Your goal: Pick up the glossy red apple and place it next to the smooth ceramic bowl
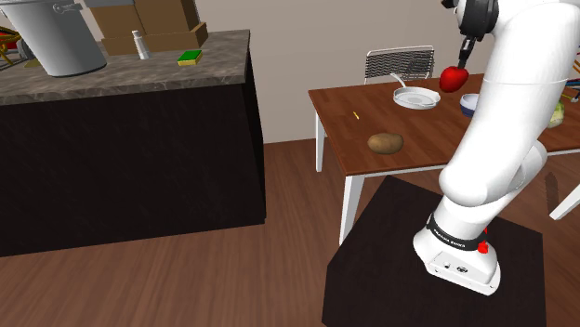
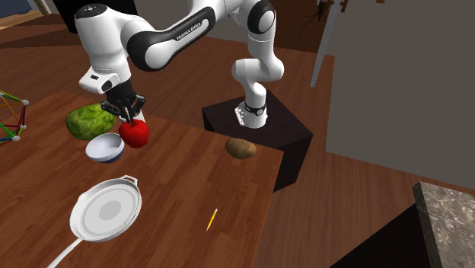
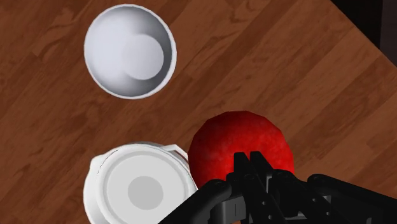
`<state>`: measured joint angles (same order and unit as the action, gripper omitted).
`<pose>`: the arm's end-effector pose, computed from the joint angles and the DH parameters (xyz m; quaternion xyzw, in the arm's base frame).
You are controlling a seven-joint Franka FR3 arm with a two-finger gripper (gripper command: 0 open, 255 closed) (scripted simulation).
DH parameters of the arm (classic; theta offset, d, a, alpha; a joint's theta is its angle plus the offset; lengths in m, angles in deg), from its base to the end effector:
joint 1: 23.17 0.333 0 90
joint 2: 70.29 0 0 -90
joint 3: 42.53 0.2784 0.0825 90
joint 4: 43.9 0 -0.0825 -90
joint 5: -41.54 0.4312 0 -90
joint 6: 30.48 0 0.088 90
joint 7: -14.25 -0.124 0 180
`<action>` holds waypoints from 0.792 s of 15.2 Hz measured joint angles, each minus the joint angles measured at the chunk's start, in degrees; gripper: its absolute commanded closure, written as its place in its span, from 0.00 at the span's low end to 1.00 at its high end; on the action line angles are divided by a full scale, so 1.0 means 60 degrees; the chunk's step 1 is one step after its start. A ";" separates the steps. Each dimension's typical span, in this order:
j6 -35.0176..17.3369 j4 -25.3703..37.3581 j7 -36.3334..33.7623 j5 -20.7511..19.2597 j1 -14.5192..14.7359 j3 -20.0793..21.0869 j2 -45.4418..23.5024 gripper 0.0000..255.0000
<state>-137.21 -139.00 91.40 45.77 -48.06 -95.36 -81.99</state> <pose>0.1738 -0.6299 0.4689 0.9982 -0.0059 -0.0353 0.0489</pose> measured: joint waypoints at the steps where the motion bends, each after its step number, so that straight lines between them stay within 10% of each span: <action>1: -0.0126 -0.0108 0.0016 0.0026 -0.0012 0.0006 -0.0028 1.00; 12: -0.1480 -0.1307 0.0110 0.0260 -0.0046 0.0106 -0.0276 1.00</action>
<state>-146.09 -146.84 92.06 47.33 -48.34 -94.72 -83.65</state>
